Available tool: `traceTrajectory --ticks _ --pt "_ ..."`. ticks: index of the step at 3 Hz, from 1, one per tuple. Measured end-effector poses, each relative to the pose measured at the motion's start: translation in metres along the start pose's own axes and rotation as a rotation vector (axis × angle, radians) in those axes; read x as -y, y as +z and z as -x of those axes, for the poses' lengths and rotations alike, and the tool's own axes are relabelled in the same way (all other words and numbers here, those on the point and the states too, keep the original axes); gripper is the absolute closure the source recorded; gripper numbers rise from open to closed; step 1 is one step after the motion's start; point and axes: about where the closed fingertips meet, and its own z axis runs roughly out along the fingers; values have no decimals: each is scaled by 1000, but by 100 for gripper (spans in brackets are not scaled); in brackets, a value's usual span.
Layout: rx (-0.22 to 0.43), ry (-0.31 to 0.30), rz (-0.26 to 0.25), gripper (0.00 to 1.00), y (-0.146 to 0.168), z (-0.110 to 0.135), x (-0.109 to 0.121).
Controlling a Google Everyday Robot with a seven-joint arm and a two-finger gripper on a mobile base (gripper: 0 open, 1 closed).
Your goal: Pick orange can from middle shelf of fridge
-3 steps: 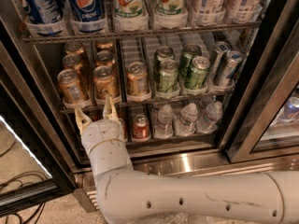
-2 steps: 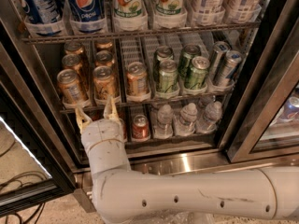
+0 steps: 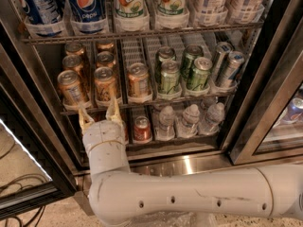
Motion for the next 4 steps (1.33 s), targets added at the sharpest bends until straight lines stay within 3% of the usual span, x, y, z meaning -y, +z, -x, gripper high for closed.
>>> traceTrajectory --ticks 2,4 --pt "0 0 0 0 0 0 0" --pt "15 1 24 0 4 2 -3"
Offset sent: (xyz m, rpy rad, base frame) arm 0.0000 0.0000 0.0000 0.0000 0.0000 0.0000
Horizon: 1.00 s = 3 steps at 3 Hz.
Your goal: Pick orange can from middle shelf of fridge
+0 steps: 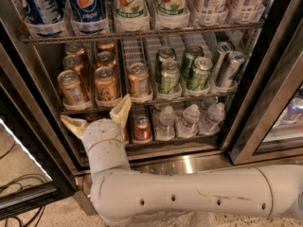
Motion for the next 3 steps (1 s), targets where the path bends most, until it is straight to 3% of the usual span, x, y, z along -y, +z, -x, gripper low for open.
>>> traceTrajectory --ticks 2,3 --pt "106 0 112 0 53 18 5" --pt "136 -45 153 0 60 23 -13"
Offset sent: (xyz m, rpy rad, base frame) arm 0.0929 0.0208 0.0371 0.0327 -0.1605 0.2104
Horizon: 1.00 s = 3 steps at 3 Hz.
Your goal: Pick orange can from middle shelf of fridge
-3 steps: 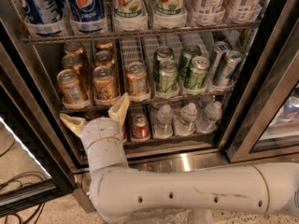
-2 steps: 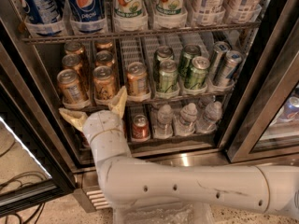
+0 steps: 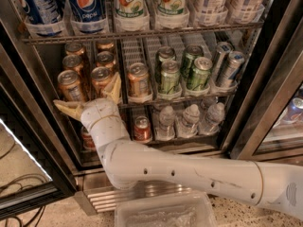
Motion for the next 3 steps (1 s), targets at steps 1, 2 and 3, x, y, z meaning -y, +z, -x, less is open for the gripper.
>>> traceTrajectory --ticks 1,2,3 --pt "-14 -15 -48 0 -20 -6 -9" --pt "-28 -19 -53 11 -58 -14 -45" --pt "-20 -25 -89 11 -91 -20 -62"
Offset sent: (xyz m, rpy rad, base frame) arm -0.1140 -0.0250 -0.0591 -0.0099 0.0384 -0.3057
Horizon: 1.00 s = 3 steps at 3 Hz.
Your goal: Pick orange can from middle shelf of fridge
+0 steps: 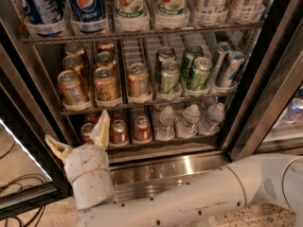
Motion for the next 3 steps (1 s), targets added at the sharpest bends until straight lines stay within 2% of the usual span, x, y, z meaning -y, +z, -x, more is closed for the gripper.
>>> traceTrajectory --ticks 1,2,3 --pt "50 3 -123 22 -16 0 24" --pt "119 11 -234 20 -25 9 56" --pt "142 37 -287 22 -19 18 88"
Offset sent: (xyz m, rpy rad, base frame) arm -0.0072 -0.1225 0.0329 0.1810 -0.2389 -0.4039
